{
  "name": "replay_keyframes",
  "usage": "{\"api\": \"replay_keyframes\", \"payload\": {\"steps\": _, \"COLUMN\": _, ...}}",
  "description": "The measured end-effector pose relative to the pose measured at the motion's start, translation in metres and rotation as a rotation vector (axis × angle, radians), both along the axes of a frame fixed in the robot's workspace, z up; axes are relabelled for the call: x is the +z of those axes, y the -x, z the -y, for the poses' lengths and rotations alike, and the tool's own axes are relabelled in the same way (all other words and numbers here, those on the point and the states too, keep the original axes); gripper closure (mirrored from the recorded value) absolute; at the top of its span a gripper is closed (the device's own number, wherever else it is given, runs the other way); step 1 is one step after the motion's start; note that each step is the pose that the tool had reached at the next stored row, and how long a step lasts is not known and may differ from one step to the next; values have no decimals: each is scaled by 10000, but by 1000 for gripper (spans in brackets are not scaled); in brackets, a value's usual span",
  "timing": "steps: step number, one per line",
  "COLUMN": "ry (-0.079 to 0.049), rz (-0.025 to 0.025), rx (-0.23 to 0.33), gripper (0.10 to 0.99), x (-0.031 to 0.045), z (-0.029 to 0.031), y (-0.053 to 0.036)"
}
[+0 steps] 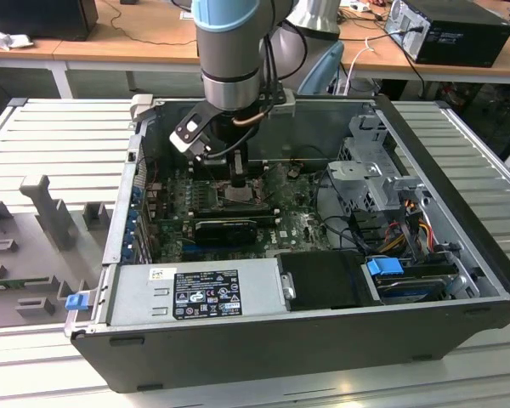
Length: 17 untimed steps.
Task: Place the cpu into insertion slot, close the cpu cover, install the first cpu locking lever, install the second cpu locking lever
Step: 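Place the cpu into insertion slot, then close the cpu cover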
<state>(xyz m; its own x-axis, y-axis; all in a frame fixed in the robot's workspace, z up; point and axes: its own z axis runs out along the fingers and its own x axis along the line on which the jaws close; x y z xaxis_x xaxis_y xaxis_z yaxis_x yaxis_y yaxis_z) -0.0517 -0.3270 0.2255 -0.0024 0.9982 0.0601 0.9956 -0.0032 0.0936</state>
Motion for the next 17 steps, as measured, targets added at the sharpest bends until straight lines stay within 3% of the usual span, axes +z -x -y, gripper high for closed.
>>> {"api": "replay_keyframes", "payload": {"steps": 8, "ry": -1, "rz": 1, "rx": -5, "gripper": 980, "x": 92, "z": 0, "y": -4}}
{"api": "replay_keyframes", "payload": {"steps": 9, "ry": -15, "rz": -12, "rx": -6, "gripper": 980, "x": 93, "z": 4, "y": -16}}
{"api": "replay_keyframes", "payload": {"steps": 10, "ry": -62, "rz": -59, "rx": -7, "gripper": 980, "x": 93, "z": 15, "y": -68}}
{"api": "replay_keyframes", "payload": {"steps": 15, "ry": -97, "rz": -103, "rx": -5, "gripper": 980, "x": 93, "z": 26, "y": -182}}
{"api": "replay_keyframes", "payload": {"steps": 17, "ry": -107, "rz": -105, "rx": -6, "gripper": 980, "x": 105, "z": 26, "y": -182}}
